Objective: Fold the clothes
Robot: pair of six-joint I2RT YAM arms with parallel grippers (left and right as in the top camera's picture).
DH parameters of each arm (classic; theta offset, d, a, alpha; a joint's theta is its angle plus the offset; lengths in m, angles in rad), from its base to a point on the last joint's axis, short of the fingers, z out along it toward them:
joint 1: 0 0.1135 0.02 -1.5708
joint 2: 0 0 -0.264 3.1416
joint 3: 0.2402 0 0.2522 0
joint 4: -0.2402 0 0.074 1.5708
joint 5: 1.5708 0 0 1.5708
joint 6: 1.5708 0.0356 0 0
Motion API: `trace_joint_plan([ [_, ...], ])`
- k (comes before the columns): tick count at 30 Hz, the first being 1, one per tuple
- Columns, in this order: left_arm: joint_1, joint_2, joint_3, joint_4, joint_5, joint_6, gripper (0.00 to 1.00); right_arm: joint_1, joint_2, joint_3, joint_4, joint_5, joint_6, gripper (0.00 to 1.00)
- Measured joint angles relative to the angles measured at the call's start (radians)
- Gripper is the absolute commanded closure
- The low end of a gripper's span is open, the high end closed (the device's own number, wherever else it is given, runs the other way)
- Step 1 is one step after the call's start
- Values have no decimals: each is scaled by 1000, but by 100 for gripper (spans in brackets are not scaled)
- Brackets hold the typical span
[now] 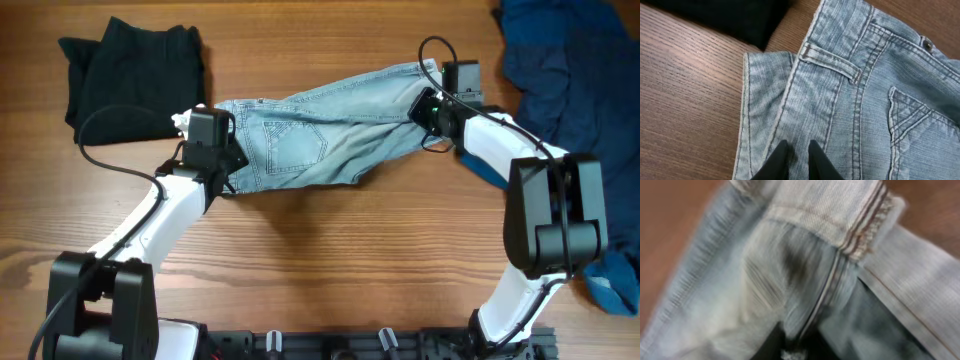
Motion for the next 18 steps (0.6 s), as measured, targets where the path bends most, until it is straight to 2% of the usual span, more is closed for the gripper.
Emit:
trace_joint_plan([
  [7, 0, 0, 0, -3, 0, 0, 86, 10, 5, -2, 311, -29, 17, 96],
  [8, 0, 0, 0, -3, 0, 0, 86, 16, 6, -2, 344, -2, 41, 67],
  [9, 0, 0, 0, -3, 0, 0, 86, 22, 7, -1, 366, 30, 70, 19],
  [10, 0, 0, 0, -3, 0, 0, 86, 24, 11, -2, 381, 46, 87, 1],
  [13, 0, 0, 0, -3, 0, 0, 86, 23, 54, 0, 411, 108, 113, 0],
  [18, 0, 0, 0, -1, 0, 0, 86, -15, 55, 1, 267, 72, 29, 0],
])
